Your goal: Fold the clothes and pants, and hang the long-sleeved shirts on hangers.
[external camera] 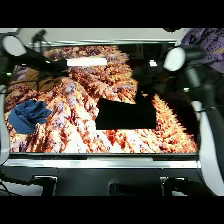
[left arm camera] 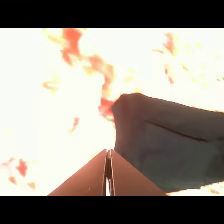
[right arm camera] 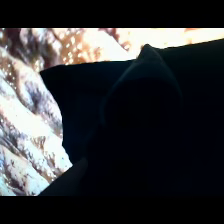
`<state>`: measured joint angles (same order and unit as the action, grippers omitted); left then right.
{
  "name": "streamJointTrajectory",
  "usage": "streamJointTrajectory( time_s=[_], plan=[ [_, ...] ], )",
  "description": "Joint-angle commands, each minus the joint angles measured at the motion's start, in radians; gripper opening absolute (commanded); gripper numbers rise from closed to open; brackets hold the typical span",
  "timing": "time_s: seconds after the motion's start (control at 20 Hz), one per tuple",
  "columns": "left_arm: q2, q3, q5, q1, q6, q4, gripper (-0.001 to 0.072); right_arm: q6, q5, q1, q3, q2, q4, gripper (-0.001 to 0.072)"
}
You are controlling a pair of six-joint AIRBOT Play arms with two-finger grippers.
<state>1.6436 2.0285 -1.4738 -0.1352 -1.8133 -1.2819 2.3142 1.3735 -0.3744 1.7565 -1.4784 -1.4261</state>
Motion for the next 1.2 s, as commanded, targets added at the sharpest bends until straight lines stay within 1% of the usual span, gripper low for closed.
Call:
streamJointTrajectory(
  time_s=[0.0,0.25,0.45,0.8,0.95,1.0,1.05,1.1,1.15],
  plan=[
    [-0.051,0.000,-0.038,0.079,0.020,-0.021,0.0019,0.089,-0.072,-0.114,0.001,-0.090,-0.016,0.0028],
    [-0.050,-0.010,-0.054,0.098,0.061,-0.021,0.0019,0.091,-0.099,-0.173,0.001,-0.185,-0.010,0.0028],
    [-0.050,-0.010,-0.053,0.098,0.060,-0.021,0.0020,0.091,-0.119,-0.208,0.001,-0.230,0.010,0.0029],
    [-0.047,-0.010,-0.053,0.098,0.060,-0.021,0.0020,0.087,-0.257,-0.225,0.001,-0.330,0.030,0.0029],
    [-0.047,-0.010,-0.053,0.098,0.060,-0.021,0.0020,0.054,-0.298,-0.226,0.001,-0.366,0.074,0.0030],
    [-0.047,-0.010,-0.053,0.098,0.060,-0.021,0.0020,0.033,-0.306,-0.230,0.001,-0.375,0.089,0.0043],
    [-0.047,-0.010,-0.053,0.098,0.060,-0.021,0.0020,0.021,-0.311,-0.237,0.001,-0.381,0.095,0.0105],
    [-0.047,-0.010,-0.053,0.098,0.060,-0.021,0.0020,-0.003,-0.326,-0.239,0.001,-0.384,0.097,0.0190],
    [-0.047,-0.010,-0.053,0.098,0.060,-0.021,0.0020,-0.042,-0.348,-0.244,0.001,-0.383,0.107,0.0192]
  ],
)
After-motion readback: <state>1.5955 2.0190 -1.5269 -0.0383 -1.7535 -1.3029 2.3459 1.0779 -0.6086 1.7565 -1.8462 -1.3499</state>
